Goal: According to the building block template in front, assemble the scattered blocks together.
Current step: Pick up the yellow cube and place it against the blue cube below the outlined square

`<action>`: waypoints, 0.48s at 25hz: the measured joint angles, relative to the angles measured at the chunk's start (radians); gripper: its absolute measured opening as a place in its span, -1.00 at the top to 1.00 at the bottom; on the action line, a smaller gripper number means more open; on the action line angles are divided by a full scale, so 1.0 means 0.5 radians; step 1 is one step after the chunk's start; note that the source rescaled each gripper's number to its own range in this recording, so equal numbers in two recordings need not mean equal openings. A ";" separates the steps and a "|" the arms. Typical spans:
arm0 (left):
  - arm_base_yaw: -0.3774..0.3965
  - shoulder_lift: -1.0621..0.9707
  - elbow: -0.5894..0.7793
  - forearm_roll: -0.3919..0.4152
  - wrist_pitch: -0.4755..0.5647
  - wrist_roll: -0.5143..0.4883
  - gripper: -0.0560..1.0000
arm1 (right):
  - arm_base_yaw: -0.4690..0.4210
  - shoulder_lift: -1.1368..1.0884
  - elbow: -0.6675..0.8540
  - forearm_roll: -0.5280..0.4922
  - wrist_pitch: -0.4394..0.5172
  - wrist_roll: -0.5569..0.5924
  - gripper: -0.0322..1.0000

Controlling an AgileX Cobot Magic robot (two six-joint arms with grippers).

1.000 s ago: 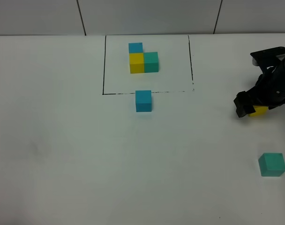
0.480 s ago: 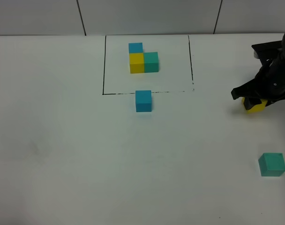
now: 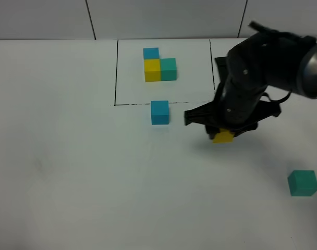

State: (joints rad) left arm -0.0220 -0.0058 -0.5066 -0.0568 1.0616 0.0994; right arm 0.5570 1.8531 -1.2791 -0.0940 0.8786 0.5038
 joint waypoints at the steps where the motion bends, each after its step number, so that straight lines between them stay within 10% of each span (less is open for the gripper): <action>1: 0.000 0.000 0.000 0.000 0.000 0.000 -0.75 | 0.070 0.002 0.000 0.000 -0.038 0.065 0.92; 12: 0.000 0.000 0.000 0.000 0.000 0.000 -0.75 | 0.279 0.233 -0.104 0.095 -0.159 0.320 0.92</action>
State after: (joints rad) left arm -0.0220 -0.0058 -0.5066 -0.0568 1.0616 0.0994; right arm 0.6967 1.9696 -1.3313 -0.0466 0.7990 0.6637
